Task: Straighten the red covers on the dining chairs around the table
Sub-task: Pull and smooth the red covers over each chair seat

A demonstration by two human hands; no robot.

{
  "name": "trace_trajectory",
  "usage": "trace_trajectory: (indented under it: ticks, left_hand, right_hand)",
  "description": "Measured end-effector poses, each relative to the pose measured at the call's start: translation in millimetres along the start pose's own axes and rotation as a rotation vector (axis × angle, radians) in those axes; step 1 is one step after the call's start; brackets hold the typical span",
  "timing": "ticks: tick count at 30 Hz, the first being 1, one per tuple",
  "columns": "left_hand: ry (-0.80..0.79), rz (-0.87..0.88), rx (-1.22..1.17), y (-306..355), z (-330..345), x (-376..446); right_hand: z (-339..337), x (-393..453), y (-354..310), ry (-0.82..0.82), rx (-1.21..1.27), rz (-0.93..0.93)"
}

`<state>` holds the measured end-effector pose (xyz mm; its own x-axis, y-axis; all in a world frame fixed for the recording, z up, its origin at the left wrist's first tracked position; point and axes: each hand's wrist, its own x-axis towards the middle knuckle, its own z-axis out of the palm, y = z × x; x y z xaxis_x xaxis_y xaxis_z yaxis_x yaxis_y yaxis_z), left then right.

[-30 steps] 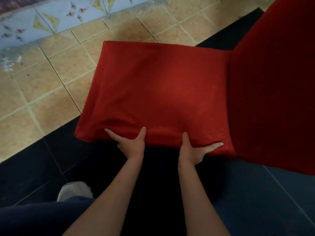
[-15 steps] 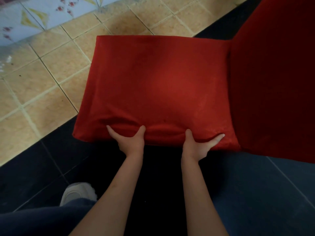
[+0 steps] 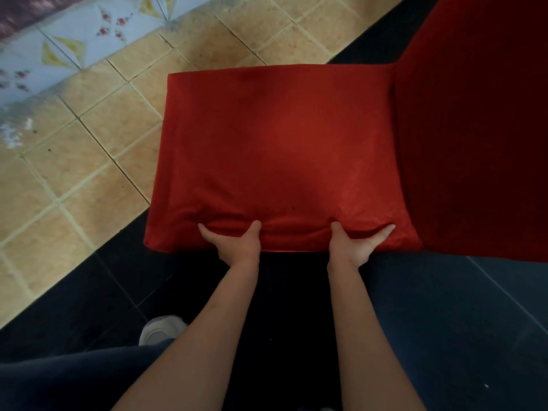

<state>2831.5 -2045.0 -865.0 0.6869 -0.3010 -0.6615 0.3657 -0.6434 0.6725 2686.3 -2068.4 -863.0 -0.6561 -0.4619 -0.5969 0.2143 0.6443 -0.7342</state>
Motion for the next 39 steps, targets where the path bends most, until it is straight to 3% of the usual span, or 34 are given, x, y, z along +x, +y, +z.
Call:
trace_trajectory:
  ticks: [23, 39]
  left_hand:
    - [-0.057, -0.352, 0.246, 96, -83, -47]
    - [-0.070, -0.303, 0.485, 128, -228, -42]
  right_hand:
    - [-27, -117, -84, 0.061, -0.222, 0.210]
    - [-37, -278, -40, 0.208, -0.152, 0.448]
